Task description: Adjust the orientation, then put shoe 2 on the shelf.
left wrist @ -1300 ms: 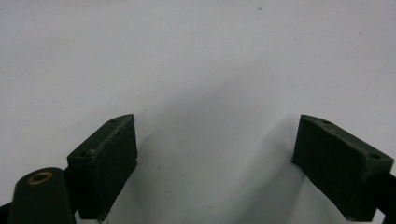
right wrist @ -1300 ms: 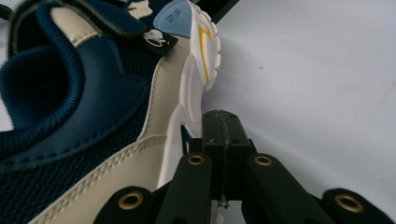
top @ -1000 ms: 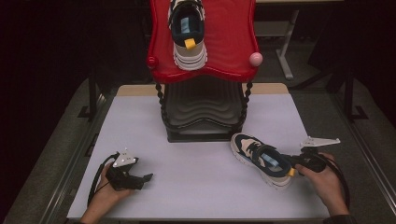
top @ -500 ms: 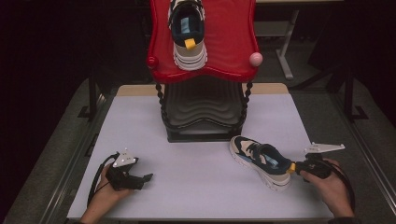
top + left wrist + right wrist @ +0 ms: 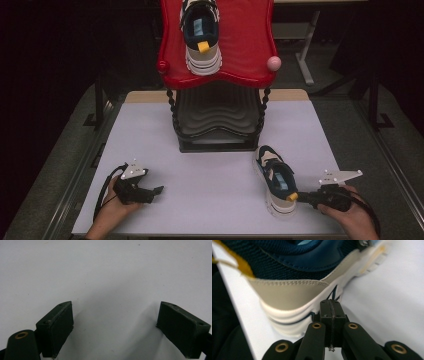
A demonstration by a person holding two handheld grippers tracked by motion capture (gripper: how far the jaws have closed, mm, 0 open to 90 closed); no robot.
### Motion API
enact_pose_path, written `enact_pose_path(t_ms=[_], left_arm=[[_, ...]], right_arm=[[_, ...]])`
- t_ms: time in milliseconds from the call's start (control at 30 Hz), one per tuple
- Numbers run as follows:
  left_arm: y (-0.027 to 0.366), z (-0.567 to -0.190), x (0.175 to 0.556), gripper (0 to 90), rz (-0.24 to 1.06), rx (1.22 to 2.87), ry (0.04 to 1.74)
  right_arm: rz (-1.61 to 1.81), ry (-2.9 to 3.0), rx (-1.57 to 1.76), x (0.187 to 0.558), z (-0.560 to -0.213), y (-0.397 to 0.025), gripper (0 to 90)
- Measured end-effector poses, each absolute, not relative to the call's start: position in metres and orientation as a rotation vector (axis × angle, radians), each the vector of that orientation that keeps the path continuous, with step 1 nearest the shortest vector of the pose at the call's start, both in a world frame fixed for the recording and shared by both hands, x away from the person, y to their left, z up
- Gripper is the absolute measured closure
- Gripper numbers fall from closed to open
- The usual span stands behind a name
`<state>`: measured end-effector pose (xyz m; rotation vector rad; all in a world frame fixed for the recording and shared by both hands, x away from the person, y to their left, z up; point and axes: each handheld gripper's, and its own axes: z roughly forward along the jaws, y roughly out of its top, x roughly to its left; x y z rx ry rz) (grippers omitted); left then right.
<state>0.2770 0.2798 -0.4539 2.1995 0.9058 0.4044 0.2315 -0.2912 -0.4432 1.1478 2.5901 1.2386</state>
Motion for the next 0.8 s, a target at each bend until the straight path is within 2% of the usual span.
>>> enact_pose_path(t_ms=[233,533,800], left_arm=[[0.280,-0.454,0.277,12.8,0.402,2.200,0.907],[0.280,-0.454,0.277,12.9,0.403,2.200,0.906],[0.280,-0.454,0.277,12.8,0.403,2.200,0.907]], right_arm=[[1.268,2.492,1.199,0.235,-0.438,-0.304,83.8],[1.371,2.343,1.248,0.248,-0.423,-0.321,65.5],[1.500,2.291,1.201,0.262,-0.401,-0.316,58.0]])
